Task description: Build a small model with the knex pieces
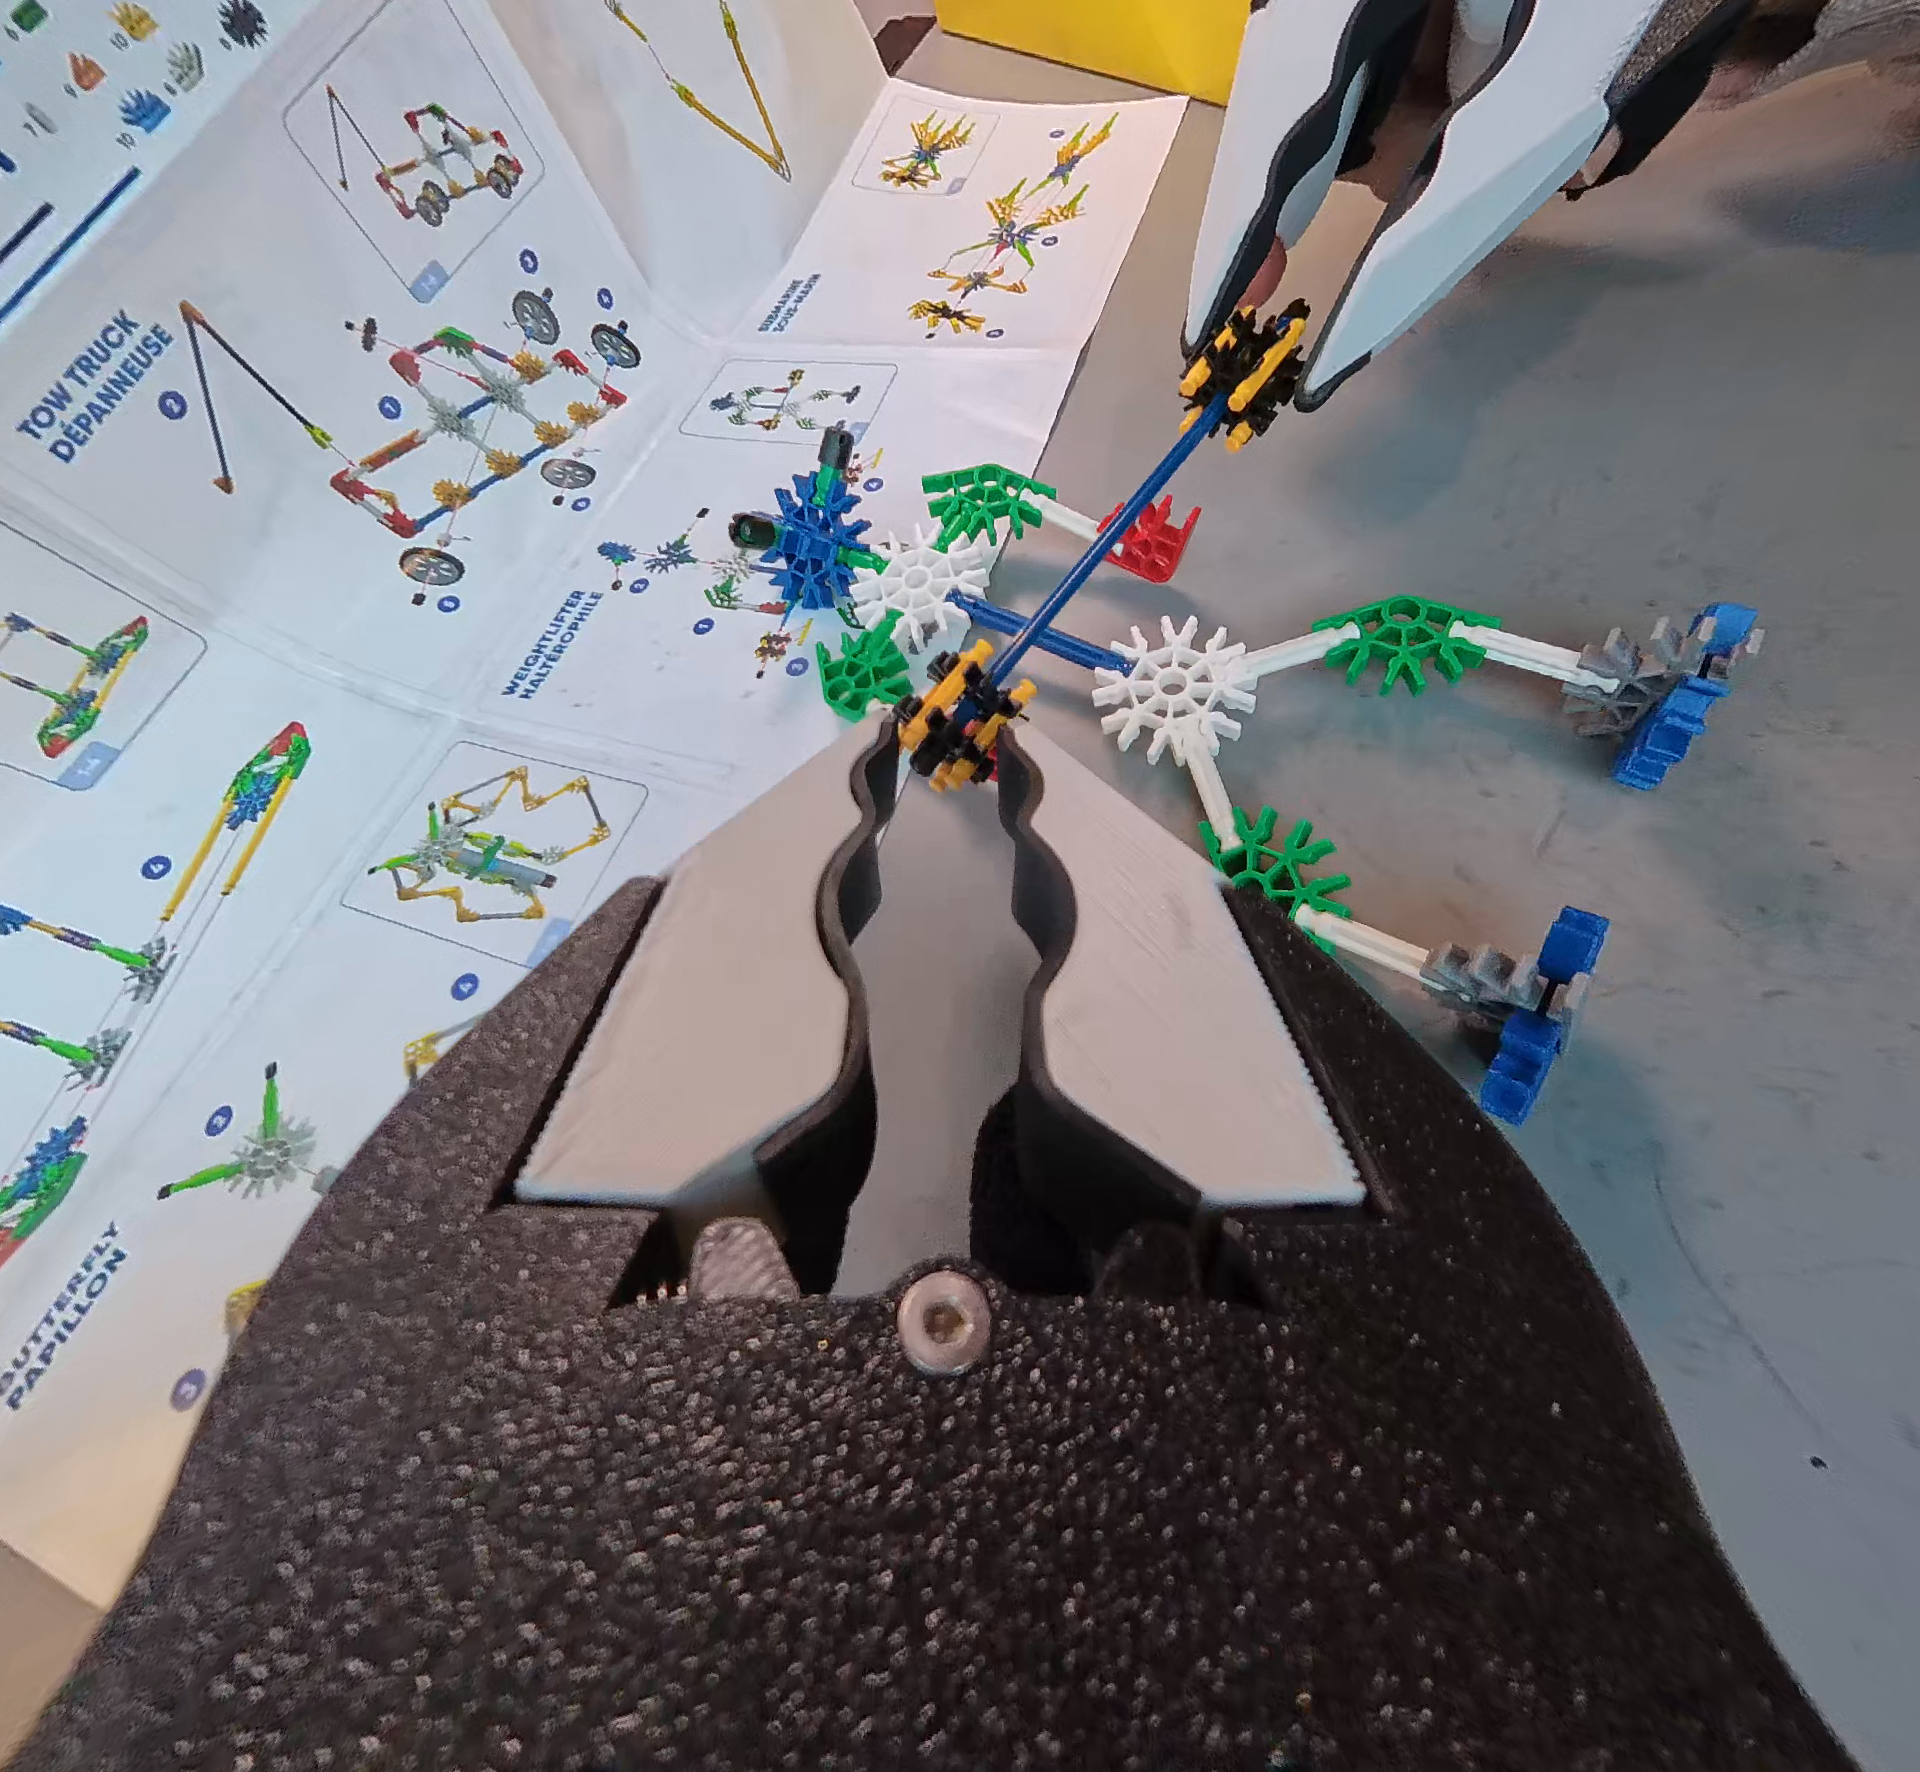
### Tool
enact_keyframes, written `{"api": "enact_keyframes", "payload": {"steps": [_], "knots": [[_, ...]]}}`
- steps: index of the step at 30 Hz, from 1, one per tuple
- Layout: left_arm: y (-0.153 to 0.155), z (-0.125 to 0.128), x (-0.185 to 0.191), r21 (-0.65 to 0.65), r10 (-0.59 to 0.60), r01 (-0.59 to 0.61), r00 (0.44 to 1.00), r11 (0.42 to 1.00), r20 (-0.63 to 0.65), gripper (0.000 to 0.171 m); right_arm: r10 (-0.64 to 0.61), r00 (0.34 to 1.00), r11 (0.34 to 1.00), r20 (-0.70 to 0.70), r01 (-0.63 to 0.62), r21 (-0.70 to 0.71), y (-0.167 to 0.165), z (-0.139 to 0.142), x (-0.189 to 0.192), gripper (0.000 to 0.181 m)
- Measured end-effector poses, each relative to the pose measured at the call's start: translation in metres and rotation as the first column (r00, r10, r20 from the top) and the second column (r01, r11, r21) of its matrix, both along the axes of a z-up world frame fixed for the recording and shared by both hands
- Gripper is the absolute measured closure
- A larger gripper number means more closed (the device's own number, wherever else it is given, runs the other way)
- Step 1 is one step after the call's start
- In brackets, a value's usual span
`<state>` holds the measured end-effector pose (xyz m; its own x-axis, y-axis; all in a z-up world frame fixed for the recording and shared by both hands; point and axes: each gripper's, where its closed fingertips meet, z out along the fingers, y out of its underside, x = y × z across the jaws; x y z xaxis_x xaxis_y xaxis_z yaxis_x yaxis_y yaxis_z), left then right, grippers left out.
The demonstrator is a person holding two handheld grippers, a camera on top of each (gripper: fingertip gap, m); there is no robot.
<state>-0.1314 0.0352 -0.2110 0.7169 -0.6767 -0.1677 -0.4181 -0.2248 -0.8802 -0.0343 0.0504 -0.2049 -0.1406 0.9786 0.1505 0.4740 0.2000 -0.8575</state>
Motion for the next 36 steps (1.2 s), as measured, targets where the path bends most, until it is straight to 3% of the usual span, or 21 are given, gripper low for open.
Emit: {"api": "enact_keyframes", "payload": {"steps": [9,15,26,31,36], "knots": [[-0.024,-0.008,0.015,-0.041,-0.042,0.043,0.999,0.998,0.028,0.157,0.073,0.995,0.997,0.068,-0.072,-0.022,-0.019,-0.014,0.008,0.159],[-0.052,-0.021,0.038,-0.133,-0.122,0.123,0.992,0.983,0.016,0.157,0.186,0.974,0.98,0.129,-0.175,-0.089,-0.045,-0.027,0.023,0.159],[-0.121,-0.026,0.117,-0.213,-0.348,0.342,0.938,0.915,0.011,0.166,0.42,0.88,0.902,0.222,-0.376,-0.212,-0.114,-0.03,0.078,0.162],[-0.144,-0.023,0.137,-0.215,-0.349,0.352,0.936,0.911,0.05,0.166,0.45,0.861,0.888,0.239,-0.402,-0.224,-0.13,-0.032,0.092,0.162],[-0.144,-0.008,0.136,-0.166,-0.298,0.309,0.951,0.937,0.088,0.166,0.453,0.869,0.885,0.199,-0.41,-0.221,-0.132,-0.022,0.089,0.162]]}}
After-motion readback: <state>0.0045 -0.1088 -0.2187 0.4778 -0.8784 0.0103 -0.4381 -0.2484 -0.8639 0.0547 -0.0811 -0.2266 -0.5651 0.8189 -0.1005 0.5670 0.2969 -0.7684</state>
